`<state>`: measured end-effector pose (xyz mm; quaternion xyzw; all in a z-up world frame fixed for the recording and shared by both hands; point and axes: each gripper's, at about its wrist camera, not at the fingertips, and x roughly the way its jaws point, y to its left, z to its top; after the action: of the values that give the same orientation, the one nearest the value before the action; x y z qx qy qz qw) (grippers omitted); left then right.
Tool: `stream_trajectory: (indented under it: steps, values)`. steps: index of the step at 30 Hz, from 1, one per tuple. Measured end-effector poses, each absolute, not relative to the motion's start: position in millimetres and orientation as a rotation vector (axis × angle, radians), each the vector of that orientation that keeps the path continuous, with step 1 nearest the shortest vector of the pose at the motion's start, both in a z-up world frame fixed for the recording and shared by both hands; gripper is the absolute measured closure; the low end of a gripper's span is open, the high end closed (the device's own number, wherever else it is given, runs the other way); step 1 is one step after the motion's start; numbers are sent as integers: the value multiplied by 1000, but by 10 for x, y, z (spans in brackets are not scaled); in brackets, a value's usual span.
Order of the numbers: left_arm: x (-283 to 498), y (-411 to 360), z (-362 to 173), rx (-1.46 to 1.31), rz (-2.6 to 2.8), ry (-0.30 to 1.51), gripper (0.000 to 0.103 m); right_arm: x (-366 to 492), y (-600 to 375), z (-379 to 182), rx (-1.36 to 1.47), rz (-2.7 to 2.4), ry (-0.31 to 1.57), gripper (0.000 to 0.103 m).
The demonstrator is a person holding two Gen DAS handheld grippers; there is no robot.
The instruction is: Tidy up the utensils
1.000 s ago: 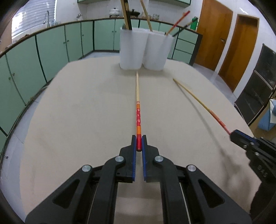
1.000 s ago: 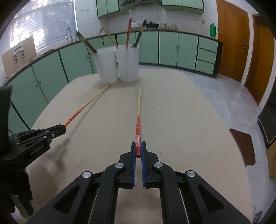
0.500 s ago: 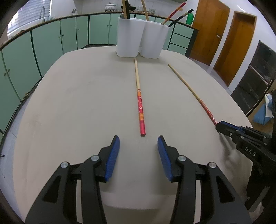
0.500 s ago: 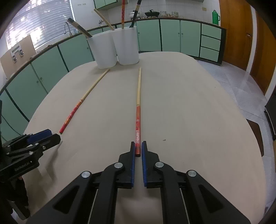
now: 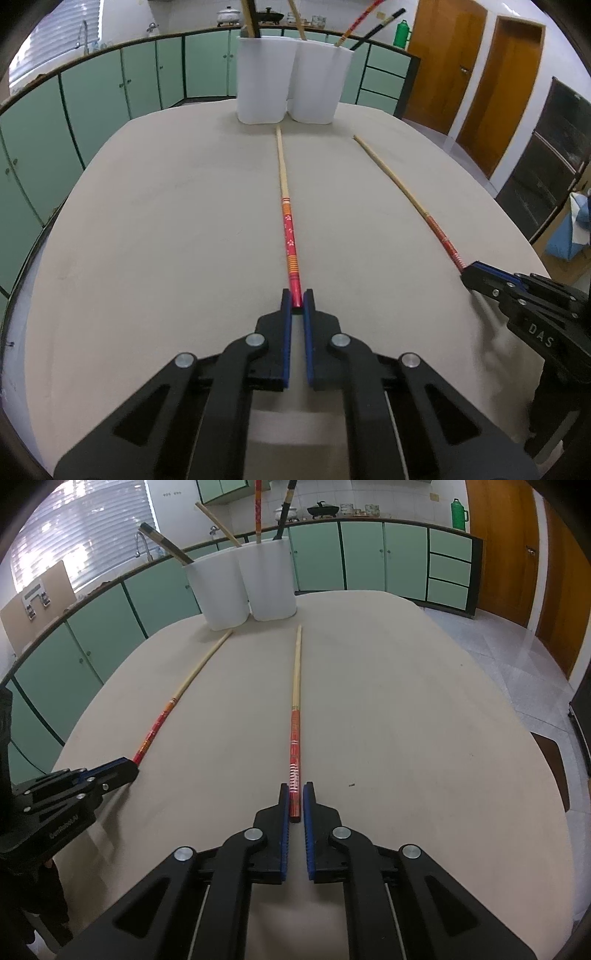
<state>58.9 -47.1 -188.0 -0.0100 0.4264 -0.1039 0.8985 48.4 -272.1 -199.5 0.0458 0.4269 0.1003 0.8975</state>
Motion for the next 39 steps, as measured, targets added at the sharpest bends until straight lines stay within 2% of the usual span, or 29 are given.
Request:
stream_trajectory:
  steps: [6,11,28,39]
  values:
    - [552,-461,-1822,-40,-211,866,98,486,-2701,-1986,77,200,883,97]
    - [460,-443,-1550,-36,-219,807,98,438,-2778,-1816,98,213,843,97]
    - [513,-337,-208,-42,-246,512,98,641,-2864,-289,26,298,550,97]
    - [823,-522,-13,12,-290,483,98,1046,-2722,7,27,358,551,97]
